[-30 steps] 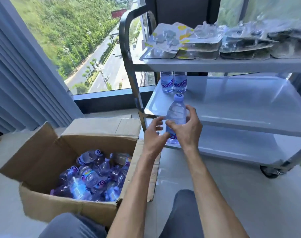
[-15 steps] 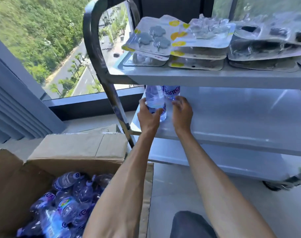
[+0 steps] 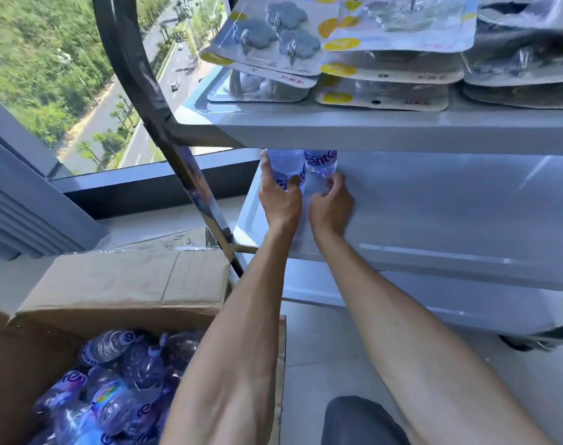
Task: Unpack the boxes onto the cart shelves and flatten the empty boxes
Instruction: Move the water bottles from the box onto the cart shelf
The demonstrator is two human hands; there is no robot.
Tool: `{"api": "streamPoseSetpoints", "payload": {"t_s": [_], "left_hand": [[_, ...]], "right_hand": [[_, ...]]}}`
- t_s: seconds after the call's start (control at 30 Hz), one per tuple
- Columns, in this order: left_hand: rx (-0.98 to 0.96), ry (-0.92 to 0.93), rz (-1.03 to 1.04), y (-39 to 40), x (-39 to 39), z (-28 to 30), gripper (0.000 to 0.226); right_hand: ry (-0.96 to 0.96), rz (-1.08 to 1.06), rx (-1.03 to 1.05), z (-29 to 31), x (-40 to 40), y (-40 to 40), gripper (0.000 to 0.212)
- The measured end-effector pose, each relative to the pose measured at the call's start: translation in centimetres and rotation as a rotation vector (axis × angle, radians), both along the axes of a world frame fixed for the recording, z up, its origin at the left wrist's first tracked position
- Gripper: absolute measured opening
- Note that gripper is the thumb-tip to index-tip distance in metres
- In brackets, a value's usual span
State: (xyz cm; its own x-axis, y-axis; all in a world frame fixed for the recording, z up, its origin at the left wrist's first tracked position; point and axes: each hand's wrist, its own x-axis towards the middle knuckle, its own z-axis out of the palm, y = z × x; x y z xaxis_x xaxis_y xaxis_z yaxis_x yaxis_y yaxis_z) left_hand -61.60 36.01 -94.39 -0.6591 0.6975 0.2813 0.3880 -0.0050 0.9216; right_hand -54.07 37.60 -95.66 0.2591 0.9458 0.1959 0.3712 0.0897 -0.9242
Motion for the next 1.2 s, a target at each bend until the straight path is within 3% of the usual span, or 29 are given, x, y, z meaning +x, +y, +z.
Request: {"api": "streamPoseSetpoints", "payload": {"t_s": [0.1,0.2,0.3,0.43,0.57,0.67,0.8,0.97,1.1,1.2], "left_hand": [[-0.076,0.034,-0.01,-1.4,0.0,0.2,0.071],[-0.131,0.013,0.124,-4.5,-1.0,0.4,0.042],[-0.107,0.039,0.16,-9.3,-2.5,0.4,0.023],[-0.075,0.148,0.257,-17.3,-4.8,-0.4,0.024],[-0.136,-0.14,0.519,-24.5,-8.0,-2.8,0.029],[-0.415,-0.285,0.651,-29.2,-10.4,-5.7,0.028],[-0.656,-0.415,0.687,-34.6,-12.9,-9.1,0.025],[-0.792,-0.462,0.74,-37.4,-15.4,-10.9,0.041],[-0.861,-0.456,0.787,-37.9,-18.0,-12.7,0.043],[-0.989,-0.457,0.752,-38.1,-19.7,-14.5,0.058]], "right_hand": [[-0.098,0.032,0.016,0.3,0.0,-0.2,0.038],[-0.233,0.101,0.084,0.9,-0.7,-1.2,0.038],[-0.214,0.09,0.105,1.0,-1.6,-4.2,0.039],[-0.121,0.138,0.184,0.5,-3.6,-10.6,0.037],[0.004,0.244,0.218,1.0,-6.2,-16.3,0.02],[0.009,0.504,0.06,0.4,-9.0,-19.7,0.022],[-0.32,0.851,-0.224,-2.6,-13.4,-23.7,0.028],[-0.637,0.894,-0.567,-8.9,-15.4,-27.4,0.035],[-0.828,0.924,-0.602,-11.6,-16.1,-27.8,0.04],[-0.887,0.893,-0.542,-13.5,-17.4,-28.0,0.041]]}}
